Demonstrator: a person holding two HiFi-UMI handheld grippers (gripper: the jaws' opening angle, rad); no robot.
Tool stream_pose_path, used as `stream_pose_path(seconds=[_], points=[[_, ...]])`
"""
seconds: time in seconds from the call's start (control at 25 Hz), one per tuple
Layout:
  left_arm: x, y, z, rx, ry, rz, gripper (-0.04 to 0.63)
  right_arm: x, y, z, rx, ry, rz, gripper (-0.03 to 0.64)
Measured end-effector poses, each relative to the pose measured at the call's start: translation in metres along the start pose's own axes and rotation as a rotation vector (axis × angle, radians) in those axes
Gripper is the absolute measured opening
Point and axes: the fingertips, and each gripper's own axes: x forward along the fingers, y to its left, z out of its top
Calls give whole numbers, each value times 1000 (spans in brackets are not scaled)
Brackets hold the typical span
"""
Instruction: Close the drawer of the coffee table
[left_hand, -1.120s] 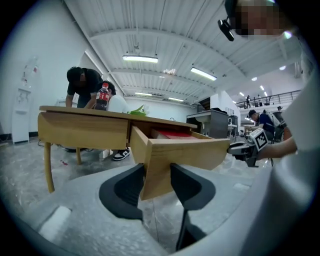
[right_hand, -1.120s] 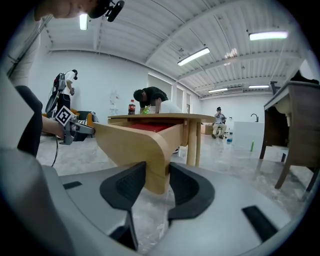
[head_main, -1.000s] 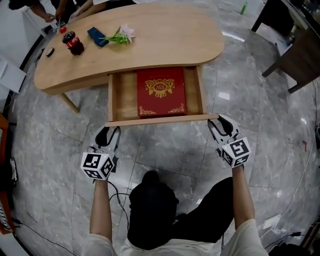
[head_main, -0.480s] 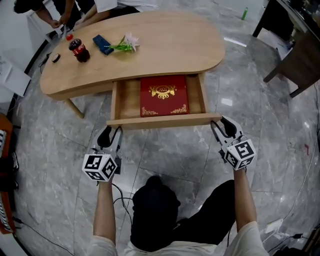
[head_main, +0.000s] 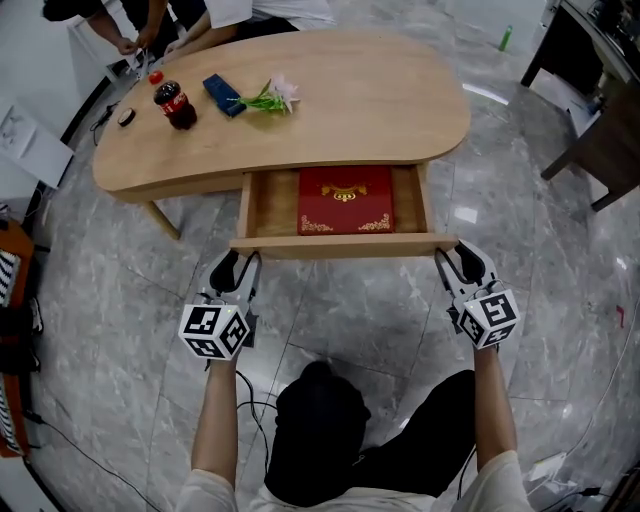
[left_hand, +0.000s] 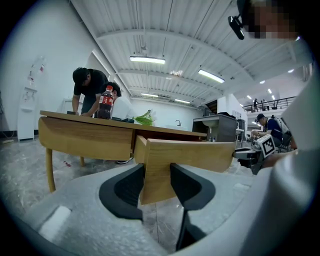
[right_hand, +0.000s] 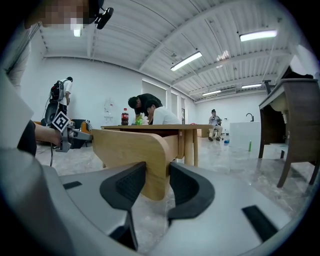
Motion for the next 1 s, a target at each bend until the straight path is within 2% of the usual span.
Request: stream_pose_path(seconds=[0.36,1.0], points=[[28,17,11,-9,38,-7,172,26,-10,8,-14,4,-19,161],[62,32,20,-34,27,-35,172,62,-33,16,-4,35,-74,163]])
